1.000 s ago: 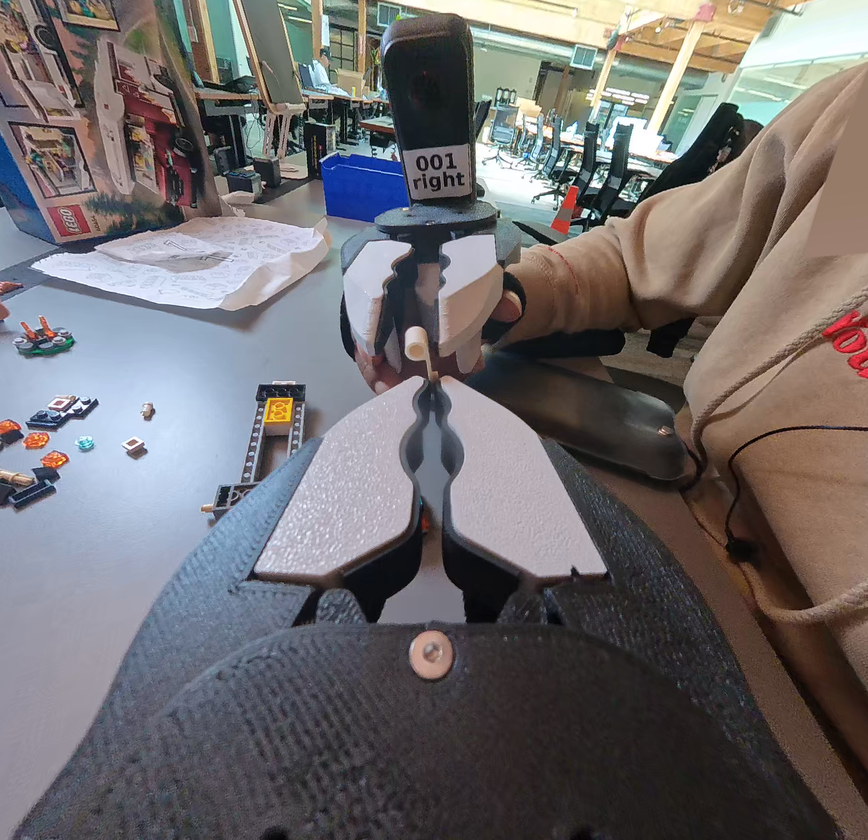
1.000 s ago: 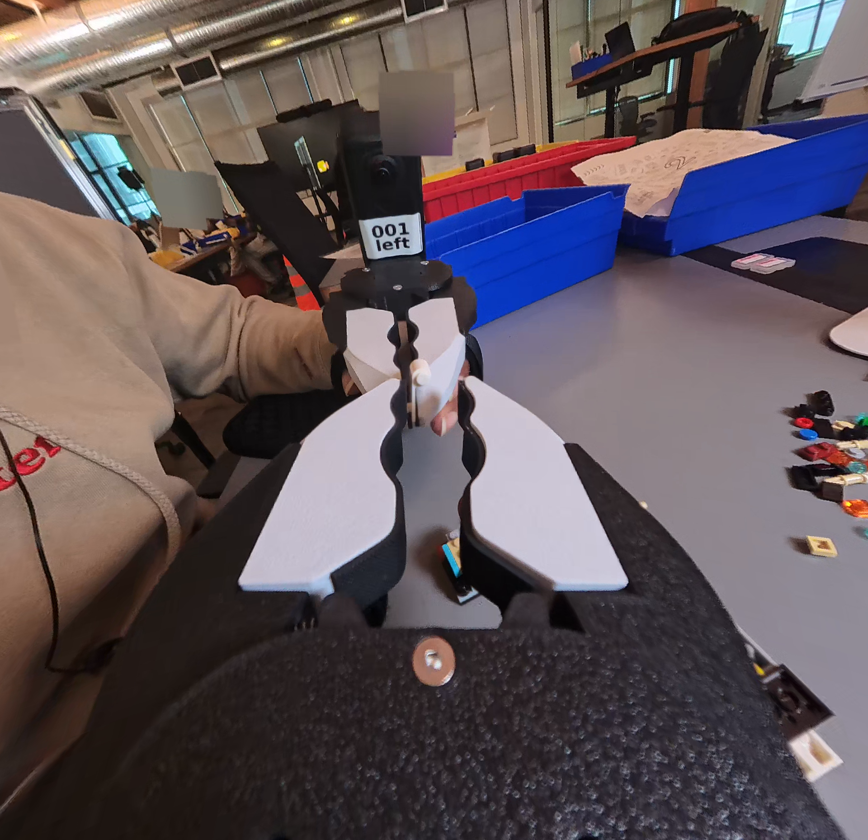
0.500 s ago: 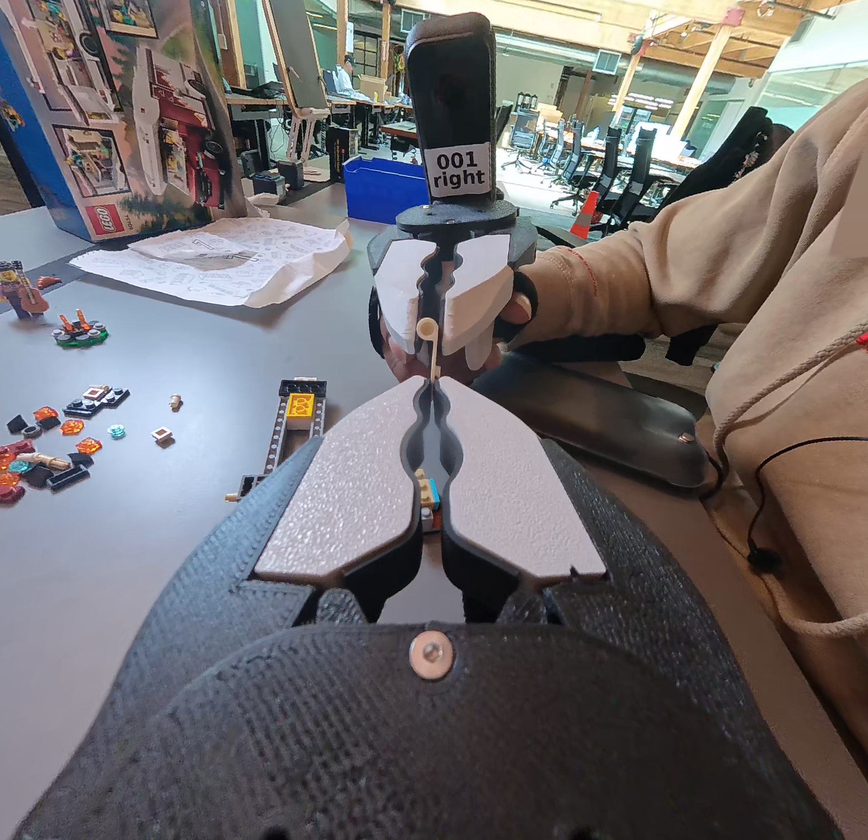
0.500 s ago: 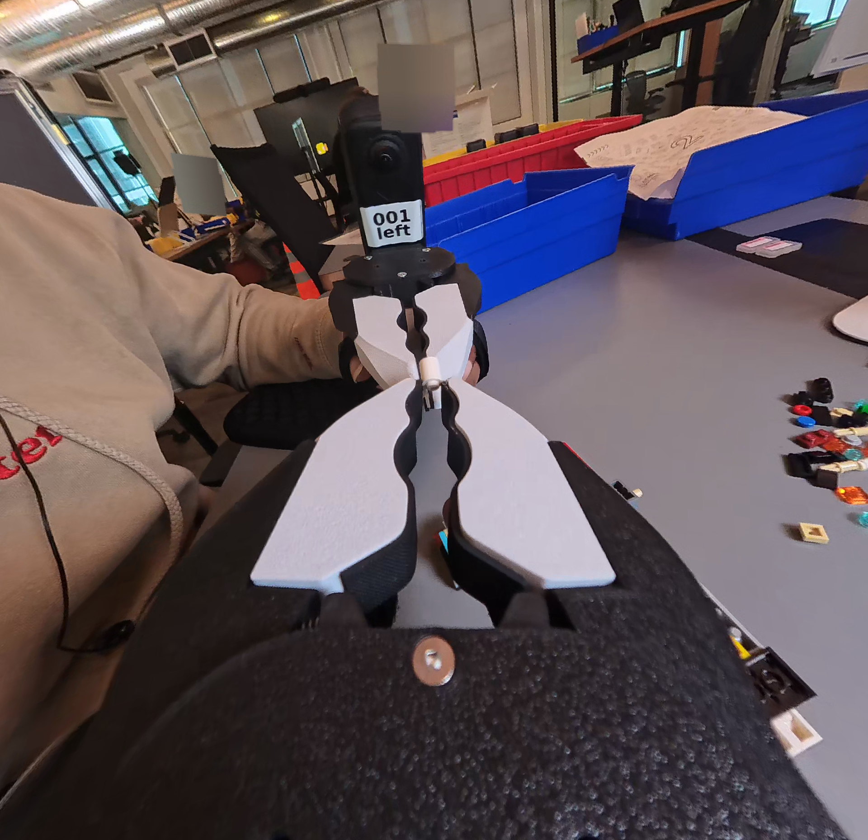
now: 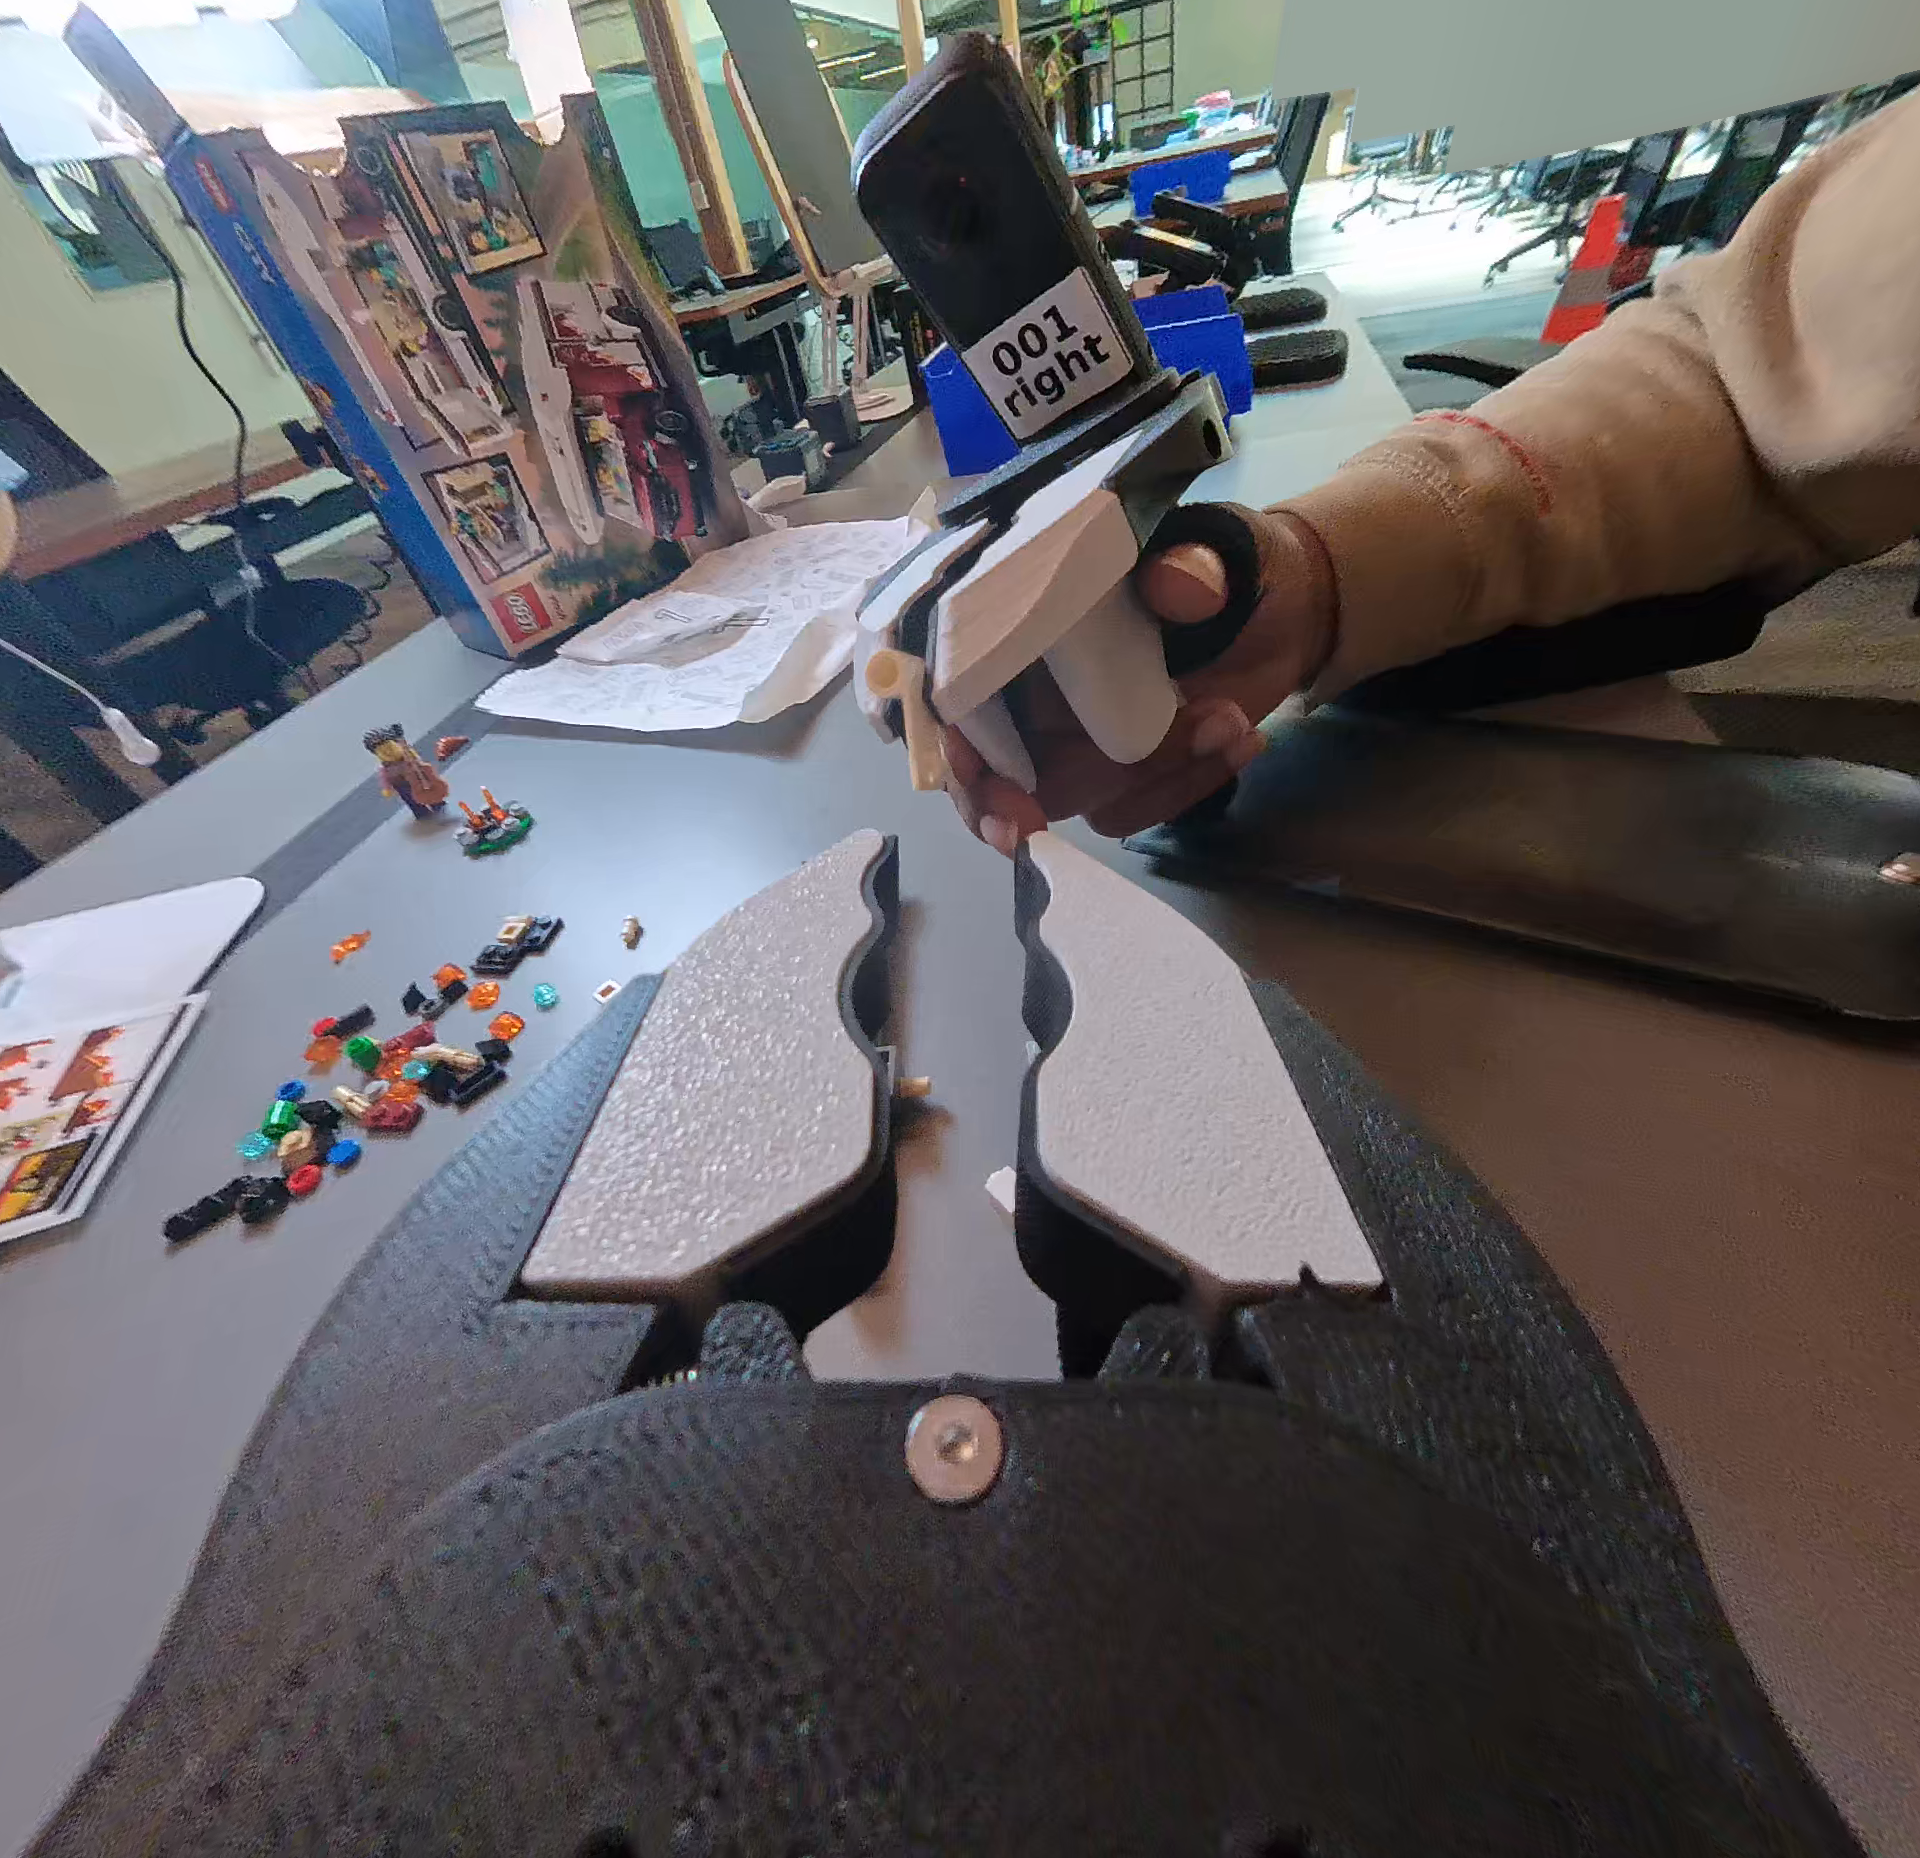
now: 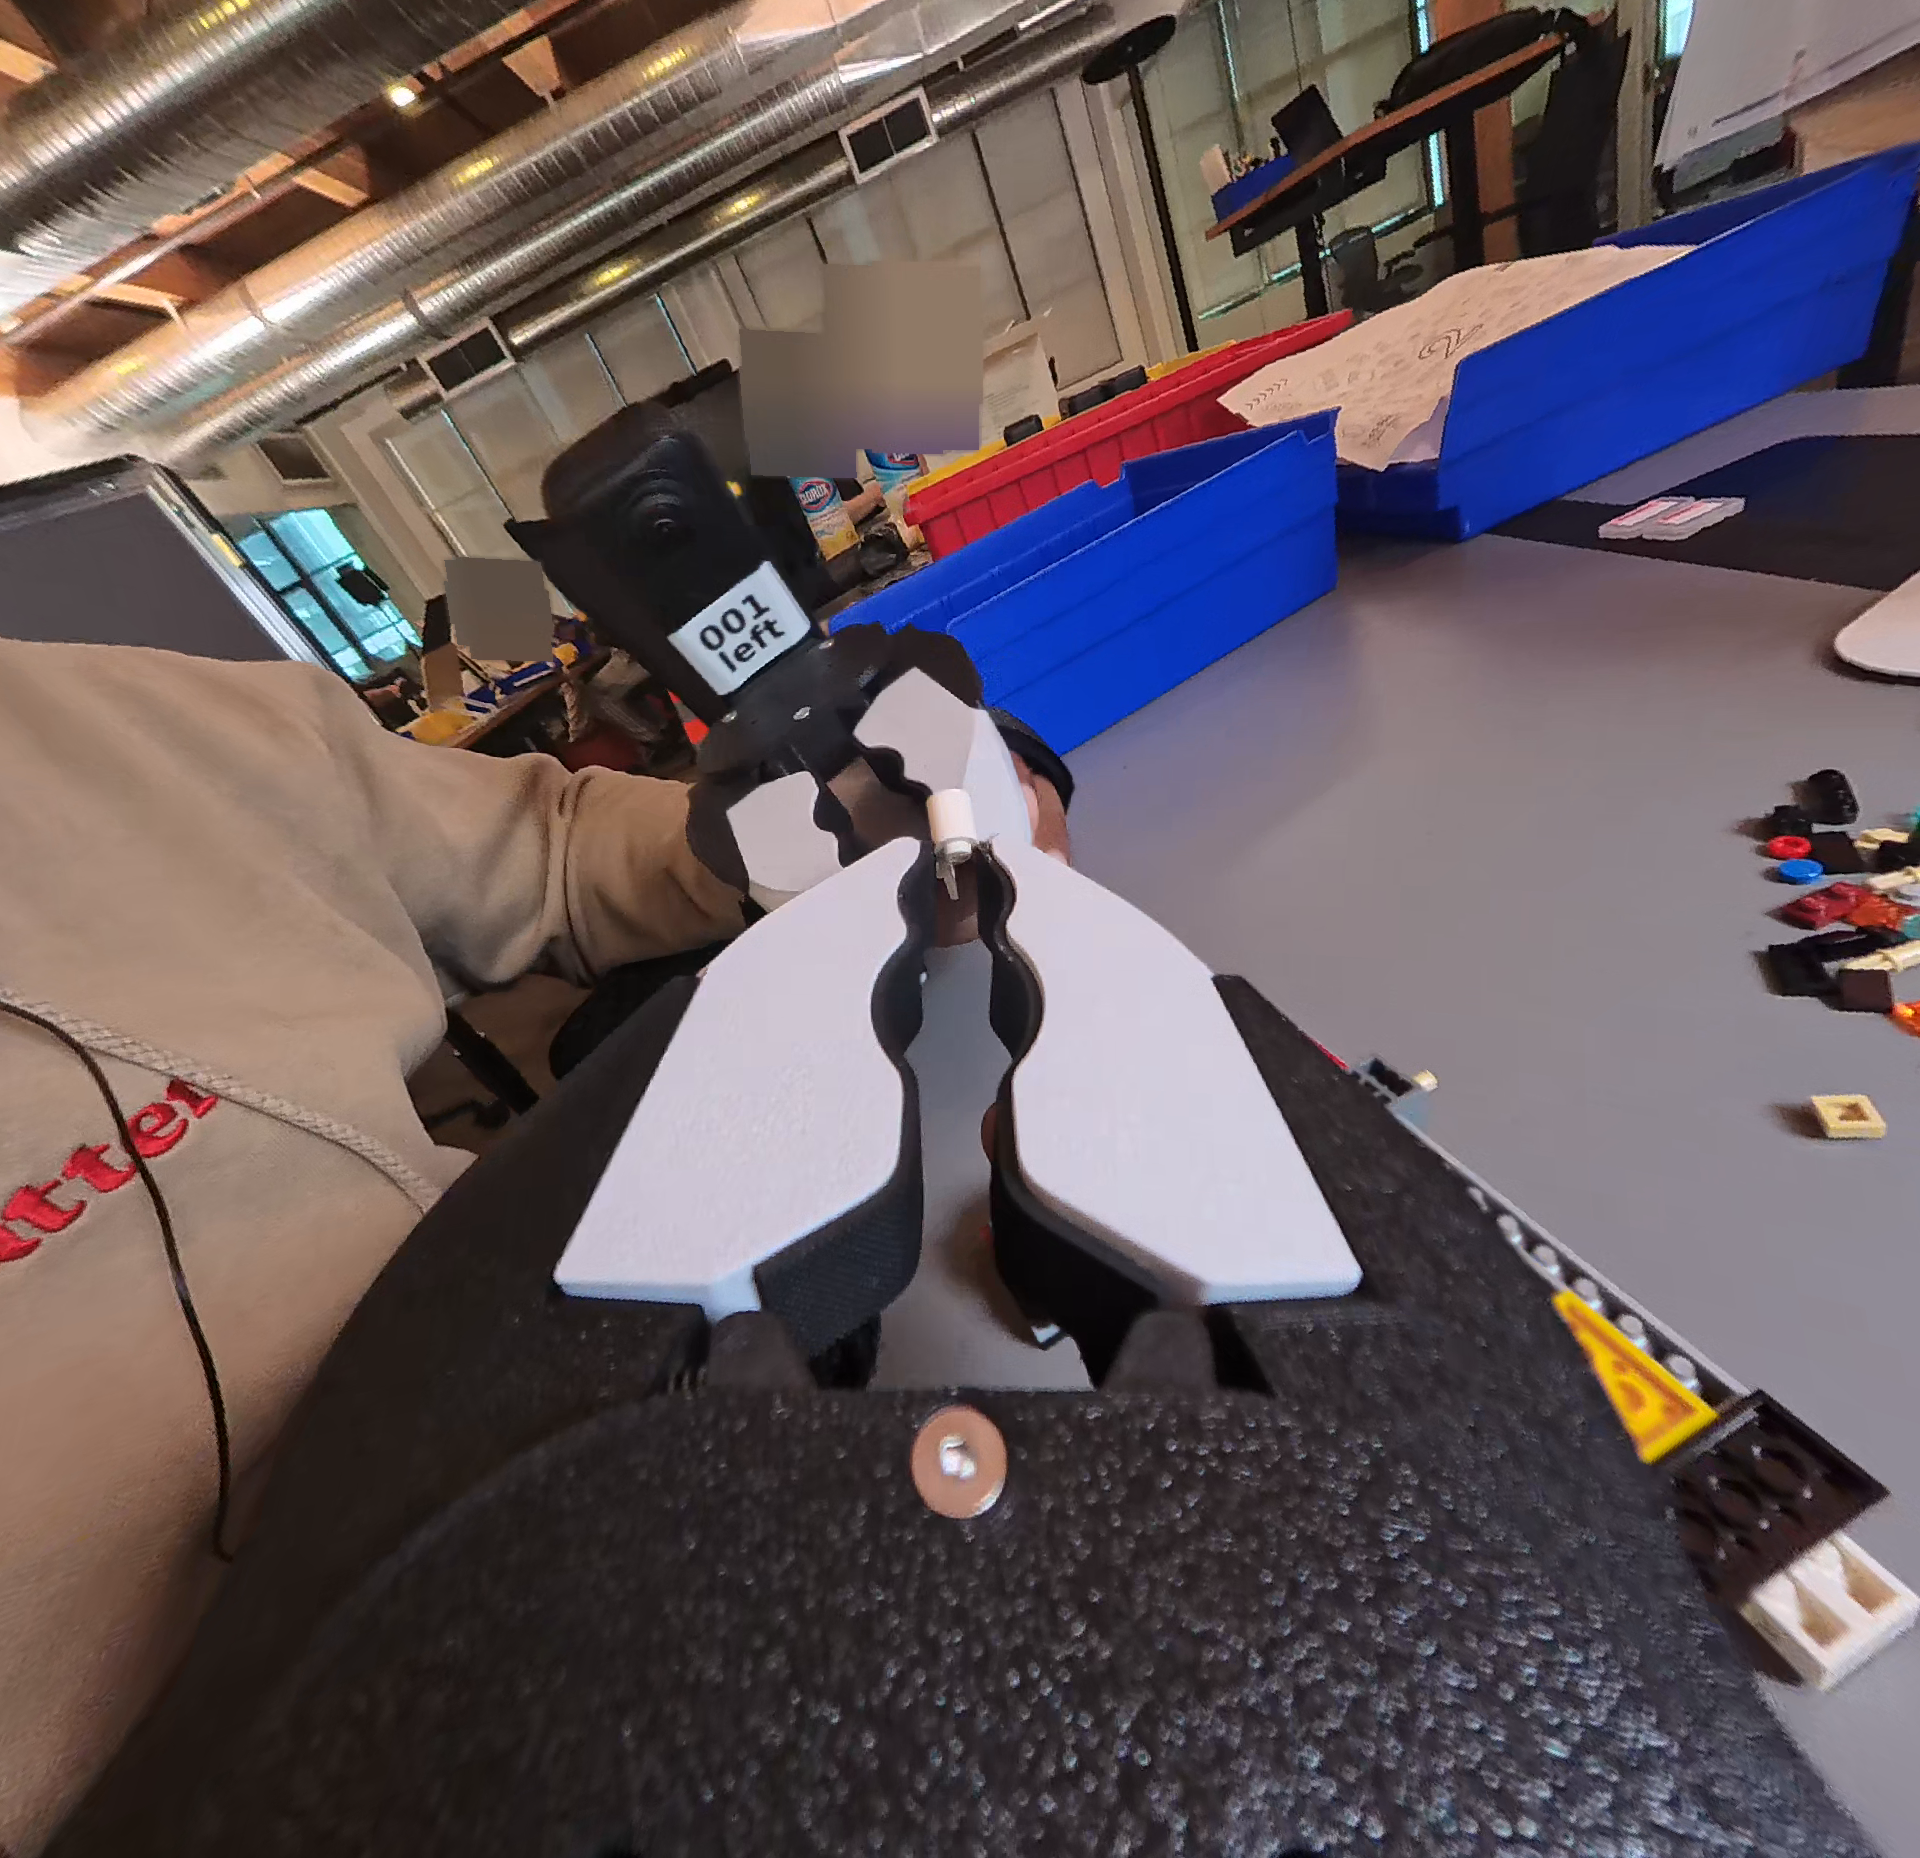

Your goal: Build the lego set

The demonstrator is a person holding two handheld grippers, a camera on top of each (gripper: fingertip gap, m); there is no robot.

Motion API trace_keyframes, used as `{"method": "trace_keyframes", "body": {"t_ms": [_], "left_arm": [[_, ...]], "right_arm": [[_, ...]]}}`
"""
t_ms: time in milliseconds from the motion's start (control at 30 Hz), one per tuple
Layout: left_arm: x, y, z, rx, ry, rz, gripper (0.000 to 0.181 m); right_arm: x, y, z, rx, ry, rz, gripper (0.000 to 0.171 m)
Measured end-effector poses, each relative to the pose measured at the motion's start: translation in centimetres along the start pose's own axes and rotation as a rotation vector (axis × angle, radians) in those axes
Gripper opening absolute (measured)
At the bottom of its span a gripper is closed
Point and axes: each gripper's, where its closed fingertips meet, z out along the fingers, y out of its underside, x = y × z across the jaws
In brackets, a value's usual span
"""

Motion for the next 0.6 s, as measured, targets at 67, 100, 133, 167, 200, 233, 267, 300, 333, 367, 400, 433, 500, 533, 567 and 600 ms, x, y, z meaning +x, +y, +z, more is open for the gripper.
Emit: {"method": "trace_keyframes", "body": {"t_ms": [67, 100, 133, 167, 200, 233, 267, 300, 333, 367, 400, 433, 500, 533, 567, 600], "left_arm": [[0.1, -0.1, 0.0, -0.007, -0.017, 0.041, 0.018], [0.2, 0.0, 0.0, -0.008, -0.017, 0.042, 0.017], [0.1, 0.0, 0.0, -0.007, -0.019, 0.033, 0.016], [0.0, 0.0, 0.0, -0.007, -0.020, 0.021, 0.015], [-0.1, 0.1, 0.0, -0.006, -0.017, 0.007, 0.015], [-0.1, 0.1, 0.0, -0.004, -0.013, -0.003, 0.012], [0.0, 0.1, 0.0, -0.004, 0.000, -0.007, 0.005], [0.3, 0.2, 0.0, -0.011, 0.019, -0.004, 0.002], [0.4, 0.5, 0.1, -0.027, 0.027, 0.003, 0.001], [0.7, 0.7, 0.2, -0.044, 0.035, 0.013, 0.001], [0.9, 1.0, 0.3, -0.061, 0.044, 0.024, 0.001], [1.2, 1.2, 0.4, -0.074, 0.052, 0.035, 0.001], [1.5, 1.4, 0.6, -0.086, 0.057, 0.051, 0.000], [1.5, 1.5, 0.6, -0.091, 0.059, 0.051, 0.000], [1.6, 1.7, 0.6, -0.101, 0.066, 0.046, 0.000], [1.6, 1.8, 0.6, -0.107, 0.067, 0.045, 0.000]], "right_arm": [[0.0, 0.3, 0.1, -0.007, -0.004, 0.014, 0.007], [0.0, 0.4, 0.1, -0.012, -0.007, 0.018, 0.007], [0.0, 0.5, 0.2, -0.017, -0.008, 0.020, 0.007], [0.0, 0.6, 0.2, -0.024, -0.009, 0.020, 0.007], [0.0, 0.8, 0.2, -0.035, -0.007, 0.015, 0.007], [0.0, 1.0, 0.3, -0.048, -0.004, 0.004, 0.007], [0.0, 1.2, 0.3, -0.063, 0.000, -0.013, 0.008], [-0.2, 1.3, 0.4, -0.077, 0.000, -0.033, 0.008], [-0.3, 1.5, 0.4, -0.086, 0.003, -0.050, 0.007], [-0.3, 1.6, 0.5, -0.097, 0.004, -0.063, 0.007], [-0.5, 1.8, 0.6, -0.107, 0.000, -0.073, 0.007], [-0.6, 2.0, 0.7, -0.116, -0.004, -0.080, 0.007], [-0.8, 2.3, 0.9, -0.129, -0.006, -0.100, 0.007], [-0.8, 2.5, 1.0, -0.137, -0.005, -0.114, 0.006], [-0.9, 2.6, 1.0, -0.144, -0.003, -0.127, 0.006], [-0.9, 2.6, 1.0, -0.144, 0.000, -0.137, 0.006]]}}
